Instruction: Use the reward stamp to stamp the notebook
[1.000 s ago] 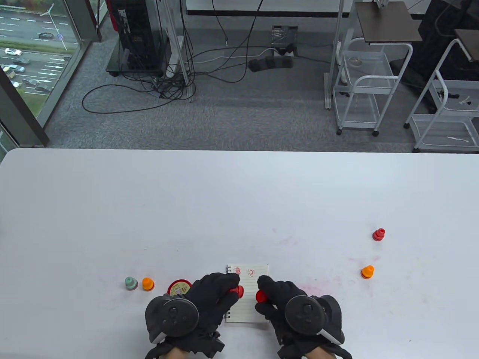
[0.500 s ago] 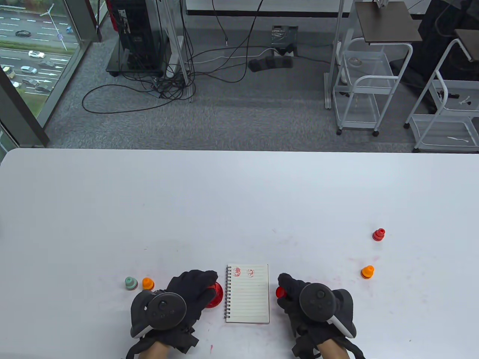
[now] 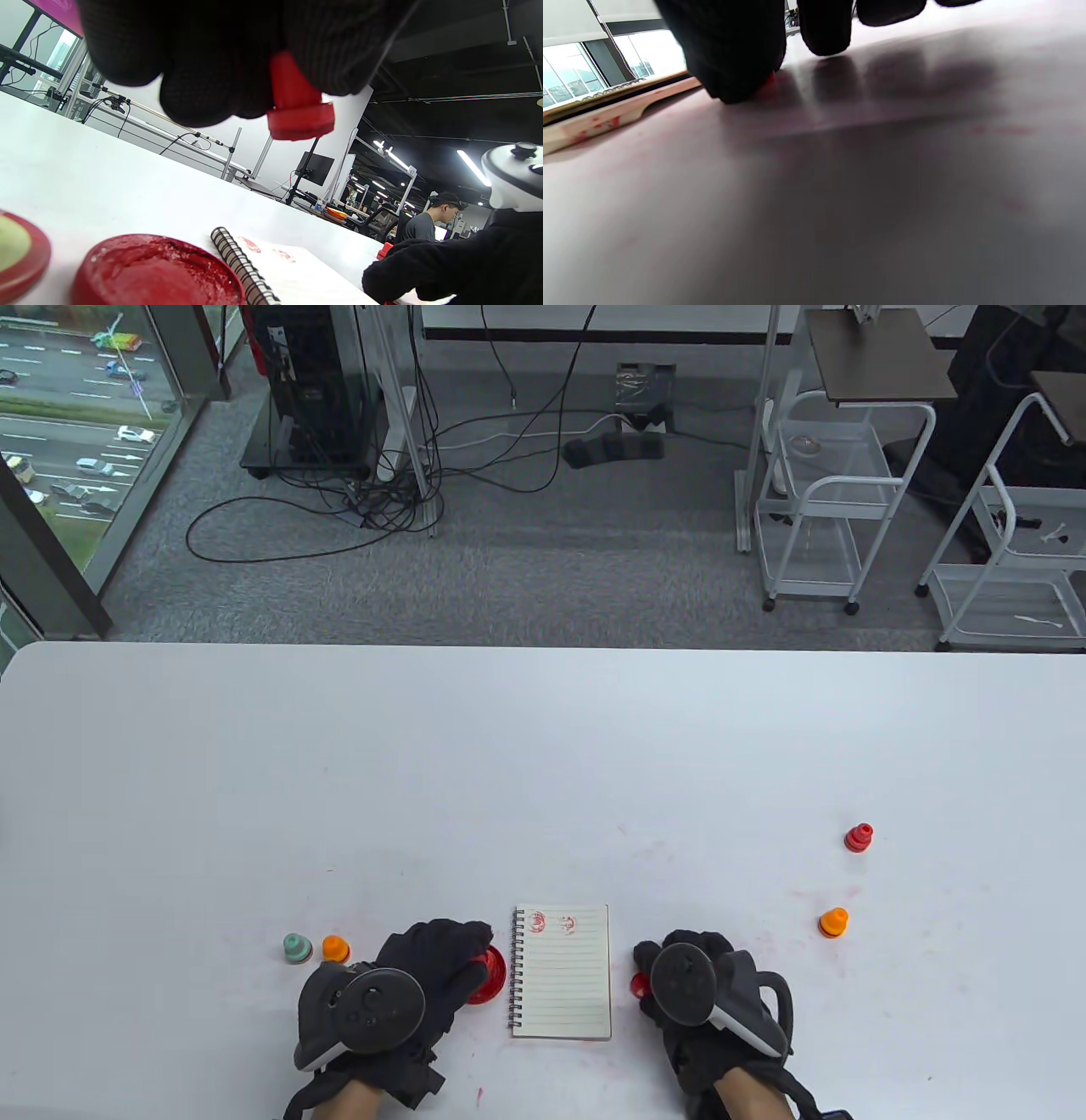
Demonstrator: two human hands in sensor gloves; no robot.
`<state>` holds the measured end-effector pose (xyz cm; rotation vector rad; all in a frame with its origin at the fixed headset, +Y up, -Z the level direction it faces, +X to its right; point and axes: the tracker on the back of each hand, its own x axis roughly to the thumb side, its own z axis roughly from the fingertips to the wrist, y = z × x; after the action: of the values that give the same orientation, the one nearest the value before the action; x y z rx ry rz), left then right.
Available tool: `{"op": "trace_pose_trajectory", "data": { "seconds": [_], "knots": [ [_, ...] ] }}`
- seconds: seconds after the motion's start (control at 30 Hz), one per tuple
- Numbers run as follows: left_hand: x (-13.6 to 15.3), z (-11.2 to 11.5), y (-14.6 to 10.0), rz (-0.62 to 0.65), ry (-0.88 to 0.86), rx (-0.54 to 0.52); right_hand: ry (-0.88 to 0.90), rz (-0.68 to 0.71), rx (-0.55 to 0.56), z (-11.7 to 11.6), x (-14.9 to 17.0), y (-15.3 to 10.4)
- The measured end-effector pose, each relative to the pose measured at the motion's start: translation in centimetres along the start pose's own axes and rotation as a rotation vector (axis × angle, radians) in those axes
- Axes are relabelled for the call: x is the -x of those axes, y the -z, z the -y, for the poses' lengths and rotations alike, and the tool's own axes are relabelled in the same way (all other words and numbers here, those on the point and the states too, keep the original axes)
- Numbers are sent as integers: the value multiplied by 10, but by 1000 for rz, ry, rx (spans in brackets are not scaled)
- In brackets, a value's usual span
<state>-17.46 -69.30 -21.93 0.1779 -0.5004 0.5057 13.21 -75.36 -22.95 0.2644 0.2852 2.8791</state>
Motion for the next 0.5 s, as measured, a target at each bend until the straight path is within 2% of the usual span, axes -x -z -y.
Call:
{"op": "trace_pose_trajectory", "data": {
  "seconds": [0.3, 0.5],
  "knots": [
    [0, 0, 0, -9, 4, 11, 23, 14, 1, 3, 1, -2],
    [1, 5, 3, -23, 57, 25, 45, 38, 85, 22, -4, -9]
  ]
}}
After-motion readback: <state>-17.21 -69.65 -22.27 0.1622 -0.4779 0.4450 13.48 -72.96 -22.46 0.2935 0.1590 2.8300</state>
